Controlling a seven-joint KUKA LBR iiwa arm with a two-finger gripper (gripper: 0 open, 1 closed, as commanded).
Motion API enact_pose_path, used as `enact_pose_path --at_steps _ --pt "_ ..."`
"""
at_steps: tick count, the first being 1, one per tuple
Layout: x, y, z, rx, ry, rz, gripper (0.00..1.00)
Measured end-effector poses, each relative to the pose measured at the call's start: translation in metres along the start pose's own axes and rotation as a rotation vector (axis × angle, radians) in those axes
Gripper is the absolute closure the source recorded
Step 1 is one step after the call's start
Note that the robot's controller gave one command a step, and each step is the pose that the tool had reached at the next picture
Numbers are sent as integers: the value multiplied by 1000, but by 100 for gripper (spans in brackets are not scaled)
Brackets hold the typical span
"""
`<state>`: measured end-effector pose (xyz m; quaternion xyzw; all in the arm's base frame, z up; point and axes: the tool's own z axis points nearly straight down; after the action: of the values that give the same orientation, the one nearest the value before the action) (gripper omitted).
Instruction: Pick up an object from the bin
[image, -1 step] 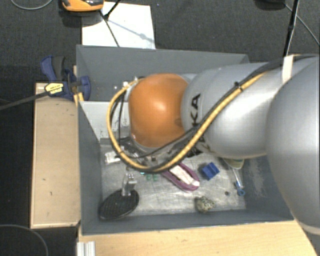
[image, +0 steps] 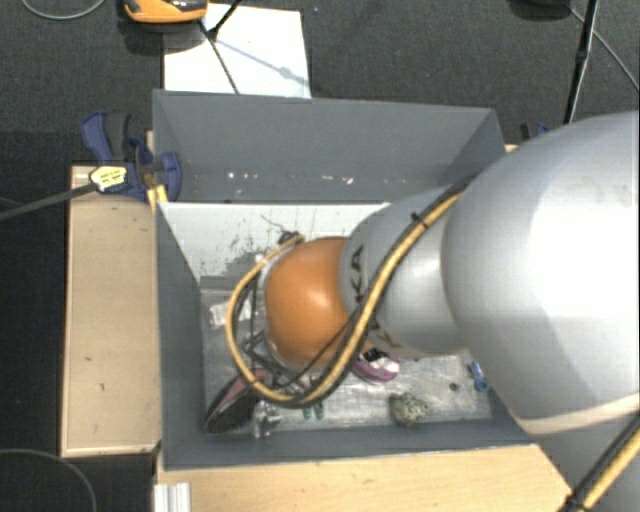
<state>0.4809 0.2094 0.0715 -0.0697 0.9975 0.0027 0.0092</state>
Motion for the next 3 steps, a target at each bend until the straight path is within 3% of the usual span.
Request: enact_pose_path --at_steps 1,2,3 --pt "2 0 -1 2 8 3 100" --pt "-24 -12 -122 2 10 2 100" --pt "-22 -19 -42 0 24 -401 100"
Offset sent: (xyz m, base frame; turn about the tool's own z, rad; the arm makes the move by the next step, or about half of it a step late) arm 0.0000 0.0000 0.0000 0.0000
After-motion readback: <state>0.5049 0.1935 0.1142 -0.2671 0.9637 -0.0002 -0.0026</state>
